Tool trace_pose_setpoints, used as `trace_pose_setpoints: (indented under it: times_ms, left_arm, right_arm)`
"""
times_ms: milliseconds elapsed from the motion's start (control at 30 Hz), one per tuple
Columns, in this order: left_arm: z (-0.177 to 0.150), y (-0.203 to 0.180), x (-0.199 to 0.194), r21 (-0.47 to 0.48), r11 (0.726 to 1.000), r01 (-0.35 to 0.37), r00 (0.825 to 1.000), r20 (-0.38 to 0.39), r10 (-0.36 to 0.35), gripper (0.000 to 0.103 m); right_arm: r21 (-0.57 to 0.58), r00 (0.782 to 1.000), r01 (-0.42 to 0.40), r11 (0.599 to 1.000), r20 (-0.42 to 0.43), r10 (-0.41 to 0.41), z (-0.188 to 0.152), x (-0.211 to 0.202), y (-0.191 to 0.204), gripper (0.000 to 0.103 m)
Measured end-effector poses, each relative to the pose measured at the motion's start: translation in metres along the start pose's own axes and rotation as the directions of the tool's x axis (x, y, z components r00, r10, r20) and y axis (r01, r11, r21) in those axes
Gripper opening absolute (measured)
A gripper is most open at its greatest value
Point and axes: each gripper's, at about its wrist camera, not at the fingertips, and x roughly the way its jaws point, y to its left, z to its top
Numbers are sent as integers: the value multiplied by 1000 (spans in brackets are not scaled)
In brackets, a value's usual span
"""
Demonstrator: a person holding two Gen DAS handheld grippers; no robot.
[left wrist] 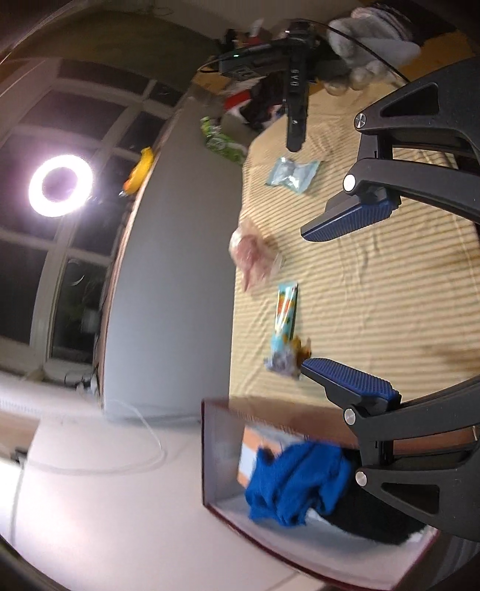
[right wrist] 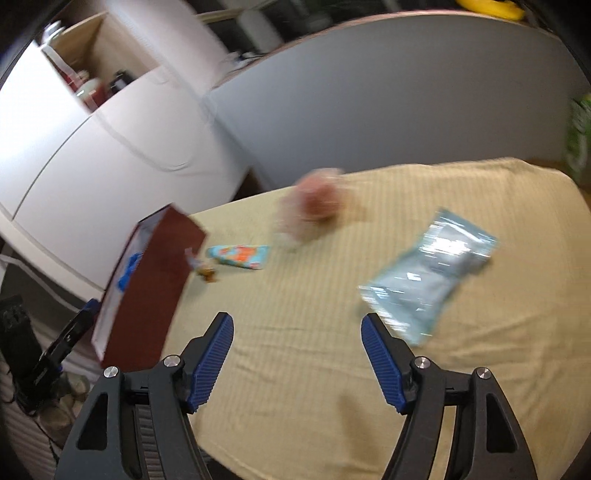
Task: Organize soft objects
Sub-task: 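Move the right gripper to the cotton package while the left gripper approaches the pink bag, then grasp the cotton package with the right gripper while the left grasps the pink bag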
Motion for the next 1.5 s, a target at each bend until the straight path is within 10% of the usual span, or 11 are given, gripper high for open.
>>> trace_pose_setpoints:
  times_ms: [533,1033,1500]
  left_arm:
    - [55,-77,117,212,969,123,982,-169,-88,65]
    - [73,-109,216,490,853,178,948,-319,-14,65]
    - [74,-90,271,430,887,168,927,-376,6,75]
  right_arm:
    - [275,984,157,948,-122,-127,26,19,-98,76]
    - [343,956,276,898,-196,-219,47,65,-109,76]
    - [255,912,375,891,-272,-306,65,96,-86,85]
